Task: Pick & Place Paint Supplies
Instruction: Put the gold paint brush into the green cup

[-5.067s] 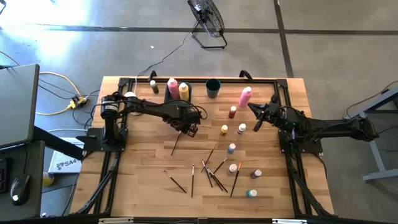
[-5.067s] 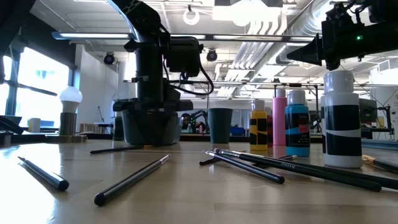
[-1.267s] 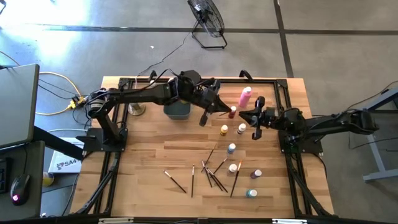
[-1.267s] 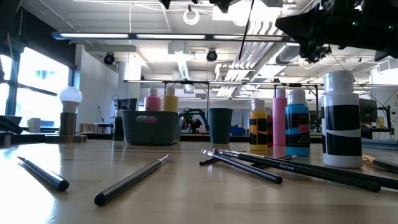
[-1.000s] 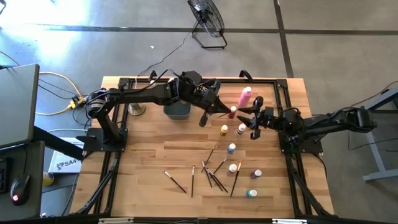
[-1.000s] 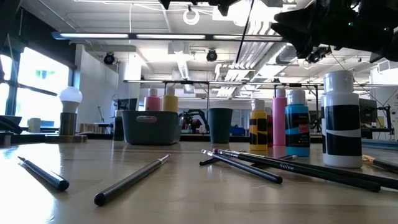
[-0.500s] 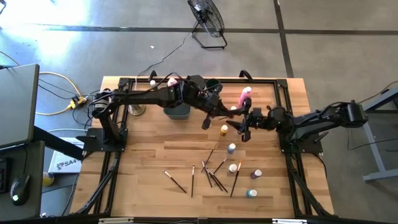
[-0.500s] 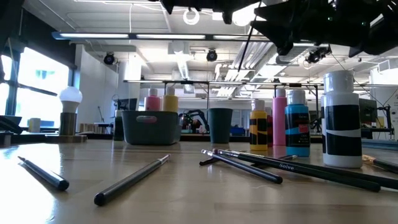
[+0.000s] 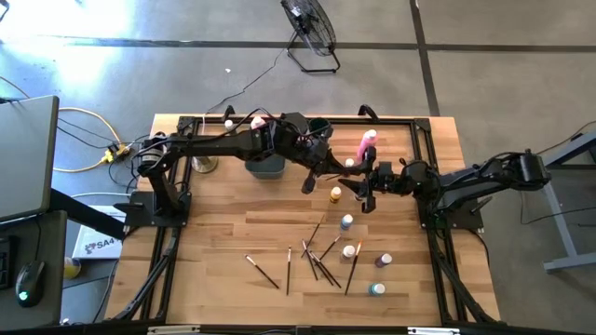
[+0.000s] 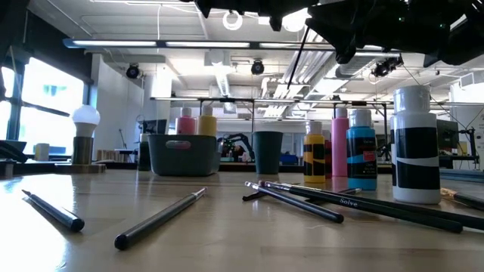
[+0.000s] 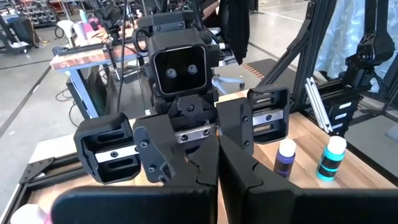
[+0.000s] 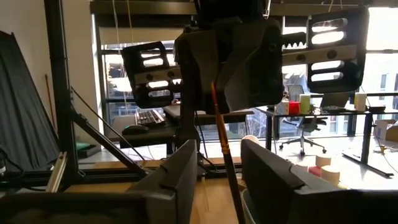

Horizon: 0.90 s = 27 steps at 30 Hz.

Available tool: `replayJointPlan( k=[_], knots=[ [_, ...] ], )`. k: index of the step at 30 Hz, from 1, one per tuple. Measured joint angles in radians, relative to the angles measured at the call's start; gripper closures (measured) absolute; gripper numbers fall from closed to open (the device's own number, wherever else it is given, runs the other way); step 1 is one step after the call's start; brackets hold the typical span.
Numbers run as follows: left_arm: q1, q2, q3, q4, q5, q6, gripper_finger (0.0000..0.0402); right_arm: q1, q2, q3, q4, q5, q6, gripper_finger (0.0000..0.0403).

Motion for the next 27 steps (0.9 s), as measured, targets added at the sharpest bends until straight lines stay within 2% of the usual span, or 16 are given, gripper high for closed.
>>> replayJointPlan(
  k=[8, 19, 27],
  knots=[
    [0.000, 0.000, 0.000, 0.000, -0.001, -0.002, 0.0401, 0.000, 0.000, 0.000, 0.000, -0.001, 0.000, 0.0335],
    [0.000, 0.000, 0.000, -0.001, -0.001, -0.002, 0.0401, 0.000, 0.000, -0.001, 0.000, -0.003, 0.000, 0.0380],
    [0.000, 0.000, 0.000, -0.003, -0.001, -0.002, 0.0401, 0.000, 0.000, -0.001, -0.001, -0.005, -0.001, 0.0390]
  ],
)
